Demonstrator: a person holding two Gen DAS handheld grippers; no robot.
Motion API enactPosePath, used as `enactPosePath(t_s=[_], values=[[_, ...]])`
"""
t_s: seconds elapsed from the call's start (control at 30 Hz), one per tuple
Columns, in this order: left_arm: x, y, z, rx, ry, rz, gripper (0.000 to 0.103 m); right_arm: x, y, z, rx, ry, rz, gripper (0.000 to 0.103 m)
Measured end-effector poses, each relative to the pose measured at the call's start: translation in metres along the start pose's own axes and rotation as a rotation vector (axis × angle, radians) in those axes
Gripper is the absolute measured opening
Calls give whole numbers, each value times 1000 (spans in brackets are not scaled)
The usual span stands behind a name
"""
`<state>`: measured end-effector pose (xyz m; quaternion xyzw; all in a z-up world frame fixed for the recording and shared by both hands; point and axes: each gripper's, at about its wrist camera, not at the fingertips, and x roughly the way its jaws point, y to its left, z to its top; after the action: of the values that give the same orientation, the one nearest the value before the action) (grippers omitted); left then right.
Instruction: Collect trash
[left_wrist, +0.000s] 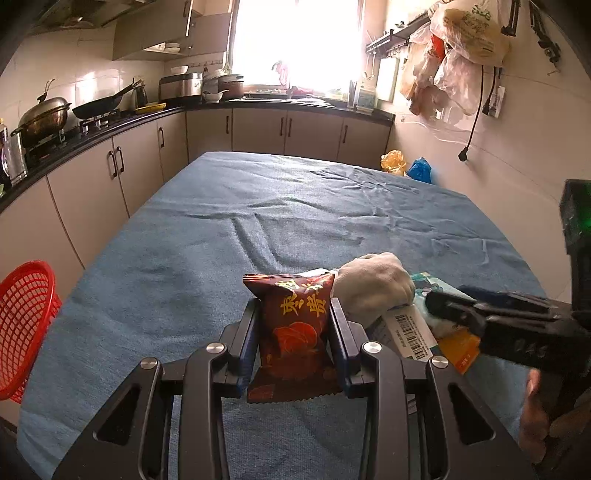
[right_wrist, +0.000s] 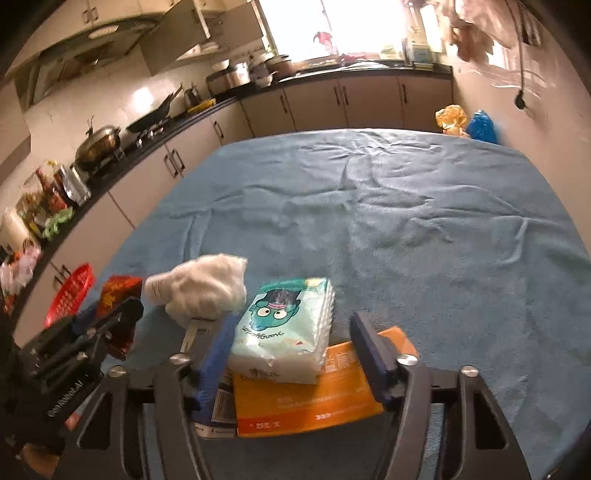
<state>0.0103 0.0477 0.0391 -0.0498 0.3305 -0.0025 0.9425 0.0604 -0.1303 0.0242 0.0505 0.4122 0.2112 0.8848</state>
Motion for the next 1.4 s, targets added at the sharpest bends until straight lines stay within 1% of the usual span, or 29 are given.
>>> enactPosePath(t_s=[0.03,0.13,0.2,0.23,0.27,0.33,0.37,0.43,0.5,0.53,0.57,0.6,0.63,0.67,0.7,0.8,0.83,0.87,0.9,0.93,0.97,1.03,1.1,1.23,1.3,1.33,1.37,1.4], values=[[0,0,0,-1,1,-1,34,2,3,-1,-16,6,-4,53],[0,-1,0,-2,1,-2,34,3,15,-4,-100,-1,-58,49],[0,0,0,-1,1,-3,34,3,22,-7,-146,-8,-87,42],[0,0,0,-1,2,-2,34,3,25,-8,-173,-14,-110,35],[0,0,0,-2,2,-3,34,1,28,-8,-191,-24,-133,24],[0,-1,0,-2,1,-2,34,-2,26,-7,-184,-35,-153,15],[0,-1,0,-2,2,-1,34,-4,23,-6,-167,-36,-144,14],[0,0,0,-3,2,-4,34,-5,19,-5,-152,-33,-128,14],[0,-1,0,-1,2,-2,34,-4,17,-4,-147,-25,-133,16],[0,-1,0,0,3,-2,34,-4,17,-3,-144,-19,-132,20],[0,-1,0,-3,4,-4,34,-4,19,-3,-152,-15,-133,29],[0,0,0,-5,4,-5,34,-3,20,-2,-166,-11,-134,35],[0,0,0,-6,4,-5,34,-2,22,-3,-177,-9,-138,45],[-1,0,0,-6,4,-7,34,-1,25,-4,-189,-1,-139,48],[-1,1,0,-4,5,-6,34,1,30,-6,-216,11,-140,48],[-1,2,1,-5,4,-7,34,1,39,-10,-278,3,-170,50],[-2,2,1,-6,5,-8,34,2,40,-11,-295,5,-176,54],[-2,3,1,-8,6,-10,34,2,40,-11,-309,3,-186,61],[-2,3,1,-8,5,-12,34,1,40,-12,-324,2,-199,65],[-2,3,0,-7,4,-12,34,1,40,-12,-334,5,-200,70],[-2,2,0,-5,3,-12,34,0,39,-13,-346,8,-195,72],[-2,2,0,-5,4,-14,34,0,39,-14,-358,12,-189,72],[-3,2,0,-7,1,-13,34,-2,41,-14,-381,10,-195,75],[-2,2,-1,-7,2,-14,34,-5,47,-20,-446,26,-155,77],[-2,1,-1,-7,1,-15,34,0,52,-26,-483,56,-139,77],[-2,1,-1,-7,2,-14,34,4,56,-31,-513,76,-141,74],[-2,1,-1,-8,2,-15,34,8,60,-35,-539,90,-151,58],[-2,1,-1,-7,2,-14,34,11,64,-39,-559,86,-148,51]])
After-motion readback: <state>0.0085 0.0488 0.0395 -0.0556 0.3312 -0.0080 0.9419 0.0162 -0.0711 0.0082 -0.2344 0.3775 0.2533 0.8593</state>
